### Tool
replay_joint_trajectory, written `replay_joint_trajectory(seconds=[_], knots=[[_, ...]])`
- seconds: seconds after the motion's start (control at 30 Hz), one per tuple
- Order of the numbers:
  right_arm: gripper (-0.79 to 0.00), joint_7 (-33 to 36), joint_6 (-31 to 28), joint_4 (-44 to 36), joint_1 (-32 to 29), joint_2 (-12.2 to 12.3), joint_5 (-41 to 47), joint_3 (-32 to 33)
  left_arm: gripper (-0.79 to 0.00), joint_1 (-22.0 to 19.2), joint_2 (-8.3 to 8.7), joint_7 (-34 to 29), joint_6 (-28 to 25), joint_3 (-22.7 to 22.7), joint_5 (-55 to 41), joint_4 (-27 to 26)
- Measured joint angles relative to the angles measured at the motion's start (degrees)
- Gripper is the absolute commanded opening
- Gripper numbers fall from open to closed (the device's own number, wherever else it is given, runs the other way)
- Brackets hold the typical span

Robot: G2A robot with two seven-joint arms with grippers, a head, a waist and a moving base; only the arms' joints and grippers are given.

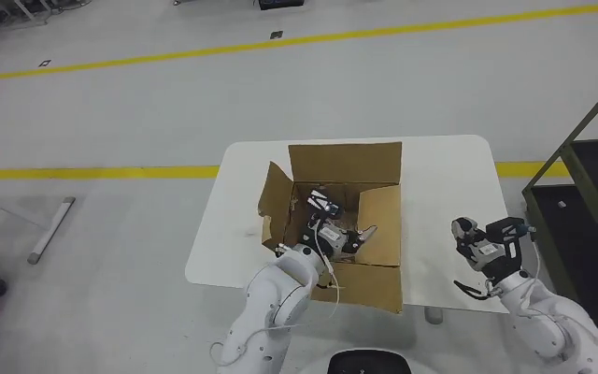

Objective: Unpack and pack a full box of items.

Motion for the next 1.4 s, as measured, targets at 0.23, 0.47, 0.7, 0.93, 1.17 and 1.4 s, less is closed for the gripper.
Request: replay_joint_trajectory(seconds=[0.23, 0.47, 0.7, 0.93, 1.17, 1.4], knots=[[-0.785, -0.1, -0.8, 0.7, 0.0, -0.2, -0.6, -0.9, 0.000, -0.8, -0.18, -1.1, 1.3, 0.3, -3.3, 2.3], [-0.785, 0.1, -1.6, 1.7, 1.0, -0.4, -2.1, -2.7, 0.000, -0.5, -0.19, -0.8, 1.8, 0.1, -3.8, 2.6], [-0.785, 1.2, -2.5, 3.2, 3.2, -0.7, -3.3, -5.2, 0.000, -1.0, -0.90, -0.6, 9.5, -0.3, -14.0, 8.4], [-0.785, 1.9, -2.7, 5.0, 5.2, -1.1, -4.0, -8.0, 0.000, -5.6, -2.25, -1.2, 15.1, 0.4, -26.9, 17.1], [-0.785, 1.6, -3.5, 6.2, 6.0, -1.3, -4.2, -9.6, 0.000, -8.7, -2.72, -0.7, 16.0, 1.0, -32.3, 25.1], [-0.785, 1.9, -3.7, 6.8, 6.3, -1.5, -4.2, -10.9, 0.000, -9.7, -3.10, 1.3, 14.6, 1.8, -36.7, 29.7]])
